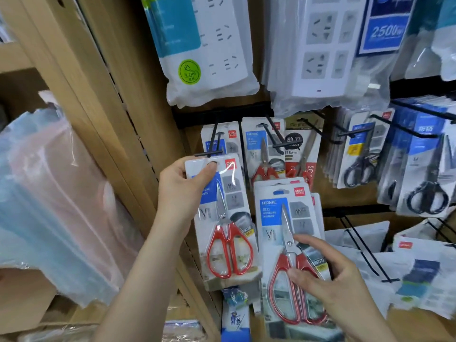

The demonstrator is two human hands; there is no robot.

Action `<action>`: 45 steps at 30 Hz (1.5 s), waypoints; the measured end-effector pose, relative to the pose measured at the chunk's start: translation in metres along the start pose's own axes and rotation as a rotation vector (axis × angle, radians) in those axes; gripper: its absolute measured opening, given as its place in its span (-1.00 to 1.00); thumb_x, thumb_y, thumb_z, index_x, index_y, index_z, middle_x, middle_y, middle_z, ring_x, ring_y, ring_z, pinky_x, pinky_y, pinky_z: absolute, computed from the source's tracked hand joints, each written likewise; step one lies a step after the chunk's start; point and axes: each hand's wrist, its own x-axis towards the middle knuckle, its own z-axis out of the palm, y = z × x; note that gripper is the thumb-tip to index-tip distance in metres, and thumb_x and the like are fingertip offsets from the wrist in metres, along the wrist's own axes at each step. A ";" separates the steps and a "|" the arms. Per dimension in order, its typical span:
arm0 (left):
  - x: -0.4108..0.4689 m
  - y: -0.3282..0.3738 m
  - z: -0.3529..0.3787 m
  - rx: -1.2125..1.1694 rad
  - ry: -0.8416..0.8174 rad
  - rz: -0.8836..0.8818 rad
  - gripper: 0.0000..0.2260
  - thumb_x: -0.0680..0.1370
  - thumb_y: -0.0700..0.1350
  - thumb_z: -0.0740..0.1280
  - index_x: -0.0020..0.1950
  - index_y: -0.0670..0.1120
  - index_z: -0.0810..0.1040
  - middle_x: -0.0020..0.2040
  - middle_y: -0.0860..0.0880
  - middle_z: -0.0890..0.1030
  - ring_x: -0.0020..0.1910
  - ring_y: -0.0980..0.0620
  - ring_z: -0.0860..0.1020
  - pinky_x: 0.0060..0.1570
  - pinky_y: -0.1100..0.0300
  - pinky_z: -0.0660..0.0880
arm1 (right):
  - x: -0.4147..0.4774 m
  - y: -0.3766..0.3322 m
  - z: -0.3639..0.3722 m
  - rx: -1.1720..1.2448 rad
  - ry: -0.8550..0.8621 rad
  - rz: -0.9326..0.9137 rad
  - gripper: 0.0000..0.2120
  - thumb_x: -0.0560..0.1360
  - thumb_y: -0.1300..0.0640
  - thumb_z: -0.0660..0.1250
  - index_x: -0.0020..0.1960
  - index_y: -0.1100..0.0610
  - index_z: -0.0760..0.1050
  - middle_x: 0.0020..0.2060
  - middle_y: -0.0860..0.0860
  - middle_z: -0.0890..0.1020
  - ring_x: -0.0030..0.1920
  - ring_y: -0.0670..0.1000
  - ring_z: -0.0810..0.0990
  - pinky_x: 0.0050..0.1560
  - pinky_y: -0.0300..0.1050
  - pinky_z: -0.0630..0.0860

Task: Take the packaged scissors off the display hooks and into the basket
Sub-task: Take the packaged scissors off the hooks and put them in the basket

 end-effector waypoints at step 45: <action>-0.090 -0.066 0.064 -0.513 -0.215 -0.809 -0.55 0.38 -0.02 0.48 0.22 -0.15 0.59 -0.02 -0.24 0.71 -0.10 -0.22 0.69 -0.11 -0.08 0.63 | 0.012 -0.014 0.007 -0.099 0.346 -0.048 -0.60 0.66 0.28 0.17 0.35 -0.12 0.50 -0.11 -0.11 0.74 -0.07 -0.06 0.71 0.05 0.02 0.61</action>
